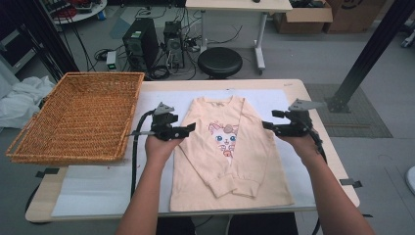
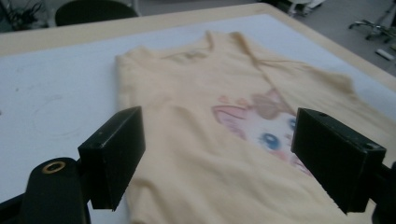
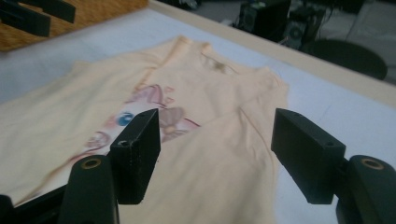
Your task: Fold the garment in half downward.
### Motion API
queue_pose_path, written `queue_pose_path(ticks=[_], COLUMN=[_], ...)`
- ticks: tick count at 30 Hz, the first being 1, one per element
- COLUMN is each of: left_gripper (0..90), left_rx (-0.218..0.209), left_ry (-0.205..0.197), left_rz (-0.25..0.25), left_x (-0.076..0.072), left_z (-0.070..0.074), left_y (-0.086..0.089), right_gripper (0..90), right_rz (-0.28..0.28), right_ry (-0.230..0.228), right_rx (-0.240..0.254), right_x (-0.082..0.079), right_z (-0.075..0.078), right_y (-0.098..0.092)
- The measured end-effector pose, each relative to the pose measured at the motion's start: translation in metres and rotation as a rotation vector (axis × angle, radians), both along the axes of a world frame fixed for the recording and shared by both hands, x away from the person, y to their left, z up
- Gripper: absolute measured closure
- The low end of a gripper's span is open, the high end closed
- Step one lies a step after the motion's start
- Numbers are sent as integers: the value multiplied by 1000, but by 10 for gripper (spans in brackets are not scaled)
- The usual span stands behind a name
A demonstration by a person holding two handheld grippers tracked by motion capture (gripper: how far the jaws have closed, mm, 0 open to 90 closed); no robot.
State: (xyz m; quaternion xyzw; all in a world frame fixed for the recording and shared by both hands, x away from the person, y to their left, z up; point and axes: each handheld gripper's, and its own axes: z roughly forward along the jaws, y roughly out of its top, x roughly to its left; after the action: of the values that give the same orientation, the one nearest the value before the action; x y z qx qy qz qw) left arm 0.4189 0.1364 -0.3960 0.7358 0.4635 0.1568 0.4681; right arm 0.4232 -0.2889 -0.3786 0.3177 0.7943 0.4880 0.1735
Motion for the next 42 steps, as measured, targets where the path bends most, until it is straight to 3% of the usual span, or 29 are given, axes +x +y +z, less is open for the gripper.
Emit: queue_pose_path(ticks=[3, 5, 7, 9, 10, 13, 14, 15, 16, 17, 19, 20, 23, 26, 29, 33, 37, 38, 39, 42], left_gripper=[185, 191, 205, 209, 213, 256, 308, 399, 539, 605, 779, 837, 846, 847, 847, 846, 844, 843, 843, 838], left_rx=[6, 27, 25, 8, 9, 11, 14, 11, 15, 41, 89, 89, 45, 30, -20, -56, -49, -49, -49, 5], left_ry=[64, 126, 143, 157, 174, 159, 156, 154, 157, 148, 130, 120, 106, 79, 35, 2, 14, 19, 27, 80], left_rz=[24, 72, 84, 117, 120, 126, 117, 99, 79, 63, 10, 9, -13, -47, -74, -120, -165, -170, -174, -188], left_x=[32, 48, 59, 70, 73, 80, 81, 82, 83, 83, 81, 81, 75, 62, 39, -5, -56, -64, -72, -96], left_z=[-19, -32, -40, -47, -49, -53, -53, -53, -54, -54, -52, -50, -39, -21, -2, 12, 6, 3, -1, -20], left_y=[1, 1, 2, 5, 6, 4, 1, -2, -7, -10, -17, -17, -14, -7, -1, 3, 2, 2, 2, -1], right_gripper=[349, 362, 366, 377, 395, 479, 531, 570, 680, 714, 814, 832, 851, 853, 853, 852, 850, 850, 849, 848], right_rz=[-35, -52, -81, -85, -80, -93, -89, -87, -71, -40, -17, -5, -11, -10, 7, 19, 57, 78, 83, 93], right_ry=[65, 109, 168, 202, 239, 222, 224, 223, 237, 257, 263, 270, 254, 207, 167, 112, 91, 91, 92, 126], right_rx=[-37, -54, -60, -74, -90, -102, -97, -92, -75, -51, -52, -45, -21, 19, 23, 58, 84, 87, 85, 60], right_x=[39, 64, 86, 97, 102, 103, 102, 102, 103, 104, 104, 105, 104, 94, 78, 39, -12, -32, -42, -73], right_z=[-24, -38, -54, -64, -69, -70, -70, -70, -70, -71, -71, -71, -65, -49, -34, -19, -20, -25, -28, -47], right_y=[6, 7, 8, 9, 11, 12, 12, 12, 12, 13, 17, 18, 16, 10, 6, -2, -11, -16, -18, -22])
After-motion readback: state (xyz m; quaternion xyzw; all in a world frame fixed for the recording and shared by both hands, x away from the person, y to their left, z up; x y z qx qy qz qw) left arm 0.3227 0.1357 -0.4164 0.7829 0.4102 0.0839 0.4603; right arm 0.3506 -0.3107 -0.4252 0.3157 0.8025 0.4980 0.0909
